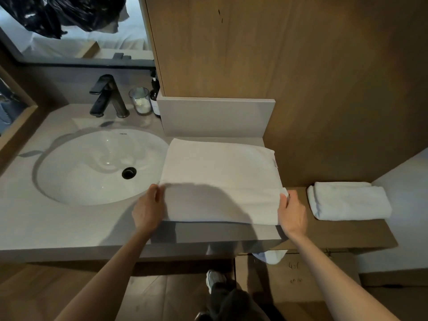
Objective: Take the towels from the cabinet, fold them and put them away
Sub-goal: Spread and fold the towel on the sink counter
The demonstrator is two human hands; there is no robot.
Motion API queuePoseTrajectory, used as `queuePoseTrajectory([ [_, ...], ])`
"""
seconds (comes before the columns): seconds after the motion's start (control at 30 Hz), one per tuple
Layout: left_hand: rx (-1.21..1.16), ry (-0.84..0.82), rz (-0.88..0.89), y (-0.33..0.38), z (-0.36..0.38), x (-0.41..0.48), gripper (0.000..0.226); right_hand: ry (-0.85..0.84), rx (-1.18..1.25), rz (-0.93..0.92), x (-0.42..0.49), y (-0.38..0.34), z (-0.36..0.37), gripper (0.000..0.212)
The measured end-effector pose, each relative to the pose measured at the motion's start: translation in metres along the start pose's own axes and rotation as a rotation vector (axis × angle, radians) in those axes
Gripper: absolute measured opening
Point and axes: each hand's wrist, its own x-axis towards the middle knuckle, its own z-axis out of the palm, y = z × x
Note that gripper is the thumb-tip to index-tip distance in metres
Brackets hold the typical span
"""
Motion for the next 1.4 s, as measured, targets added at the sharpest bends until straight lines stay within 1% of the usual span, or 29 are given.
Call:
queuePoseTrajectory([
  [0.1, 0.024, 0.012, 0.011, 0.001, 0.001, 0.001, 0.024, 0.025, -0.066, -0.023, 0.001, 0.001, 0.005, 0.022],
  [0.2, 0.019, 0.011, 0.010, 0.001, 0.000, 0.001, 0.023, 0.007, -0.106, -0.027, 0.004, 0.003, 0.005, 0.020],
  [0.33, 0.021, 0.012, -0.011, 0.001, 0.000, -0.002, 0.026, -0.001, -0.065, 0.027, 0.004, -0.005, 0.002, 0.018],
  [0.37, 0.014, 0.014, -0.018, 0.001, 0.000, -0.003, 0.025, 0.016, -0.053, 0.035, 0.004, -0.009, 0.000, 0.021],
  [0.4, 0.004, 0.014, -0.019, 0.001, 0.000, -0.004, 0.022, 0.055, -0.084, 0.001, 0.003, -0.012, -0.002, 0.027],
  [0.43, -0.003, 0.024, 0.004, 0.001, -0.001, -0.005, 0.018, 0.094, -0.161, -0.078, 0.002, -0.014, -0.003, 0.034],
  [0.47, 0.021, 0.052, 0.075, 0.000, -0.002, -0.006, 0.015, 0.119, -0.248, -0.181, 0.001, -0.015, -0.004, 0.039],
  [0.5, 0.075, 0.080, 0.181, 0.000, -0.001, -0.007, 0.018, 0.120, -0.310, -0.302, -0.002, -0.016, -0.003, 0.040],
  [0.57, 0.146, 0.120, 0.397, 0.007, 0.005, -0.012, 0.029, 0.053, -0.332, -0.536, -0.014, -0.025, 0.005, 0.040],
  [0.6, 0.141, 0.095, 0.486, 0.016, 0.010, -0.016, 0.034, 0.013, -0.319, -0.628, -0.023, -0.032, 0.013, 0.039],
  [0.67, 0.120, -0.061, 0.592, 0.042, 0.022, -0.032, 0.048, -0.075, -0.266, -0.710, -0.044, -0.047, 0.035, 0.040],
  [0.7, 0.141, -0.154, 0.602, 0.054, 0.030, -0.042, 0.055, -0.108, -0.235, -0.711, -0.054, -0.054, 0.047, 0.040],
  [0.77, 0.250, -0.292, 0.547, 0.069, 0.046, -0.056, 0.065, -0.167, -0.251, -0.660, -0.067, -0.063, 0.067, 0.046],
  [0.83, 0.331, -0.338, 0.503, 0.073, 0.056, -0.062, 0.078, -0.182, -0.320, -0.624, -0.071, -0.062, 0.079, 0.057],
  [0.87, 0.350, -0.331, 0.501, 0.072, 0.057, -0.061, 0.079, -0.188, -0.334, -0.621, -0.068, -0.058, 0.079, 0.057],
  [0.93, 0.373, -0.320, 0.536, 0.063, 0.057, -0.054, 0.072, -0.215, -0.376, -0.623, -0.059, -0.047, 0.074, 0.054],
  [1.03, 0.365, -0.306, 0.581, 0.043, 0.049, -0.044, 0.065, -0.281, -0.515, -0.592, -0.044, -0.029, 0.053, 0.062],
  [1.13, 0.352, -0.256, 0.550, 0.025, 0.038, -0.032, 0.065, -0.311, -0.575, -0.527, -0.028, -0.011, 0.028, 0.066],
  [1.23, 0.359, -0.219, 0.478, 0.003, 0.028, -0.025, 0.064, -0.281, -0.627, -0.435, -0.018, 0.004, 0.009, 0.064],
  [1.3, 0.323, -0.215, 0.401, -0.009, 0.022, -0.024, 0.061, -0.305, -0.531, -0.317, -0.018, 0.007, 0.000, 0.068],
  [1.37, 0.175, -0.214, 0.301, -0.009, 0.011, -0.026, 0.056, -0.284, -0.288, -0.212, -0.022, 0.008, -0.009, 0.074],
  [1.4, 0.074, -0.183, 0.274, -0.008, 0.006, -0.027, 0.052, -0.257, -0.154, -0.188, -0.024, 0.007, -0.013, 0.076],
])
